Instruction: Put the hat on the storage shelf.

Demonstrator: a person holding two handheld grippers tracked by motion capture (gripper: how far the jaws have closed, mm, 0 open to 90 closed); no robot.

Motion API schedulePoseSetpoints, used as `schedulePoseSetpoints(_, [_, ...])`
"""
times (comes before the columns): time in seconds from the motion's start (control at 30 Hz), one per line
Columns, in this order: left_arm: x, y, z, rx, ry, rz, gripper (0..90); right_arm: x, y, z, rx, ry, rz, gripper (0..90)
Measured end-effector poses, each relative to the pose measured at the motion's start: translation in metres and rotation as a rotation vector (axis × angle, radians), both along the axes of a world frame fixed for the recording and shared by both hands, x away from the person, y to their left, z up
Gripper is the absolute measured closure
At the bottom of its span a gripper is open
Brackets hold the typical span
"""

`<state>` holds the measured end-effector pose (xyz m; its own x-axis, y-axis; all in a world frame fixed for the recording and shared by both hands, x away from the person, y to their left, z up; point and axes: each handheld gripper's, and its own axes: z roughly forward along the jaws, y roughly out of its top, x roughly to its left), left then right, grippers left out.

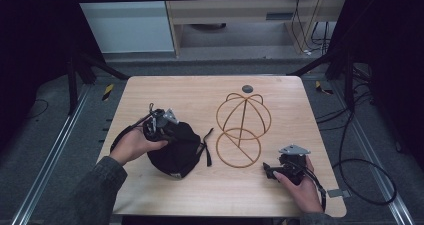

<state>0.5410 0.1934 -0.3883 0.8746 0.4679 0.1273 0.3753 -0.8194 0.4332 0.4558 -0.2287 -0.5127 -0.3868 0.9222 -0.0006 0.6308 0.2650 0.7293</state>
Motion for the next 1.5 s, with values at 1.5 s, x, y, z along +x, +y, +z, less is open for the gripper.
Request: schedulePoseSetpoints(1.5, [-0.063,0.033,0.100,-0.167,-0.213,-0.025,72.7,0.002,0.002,0.000,0.001,-0.001,-0.039,2.7])
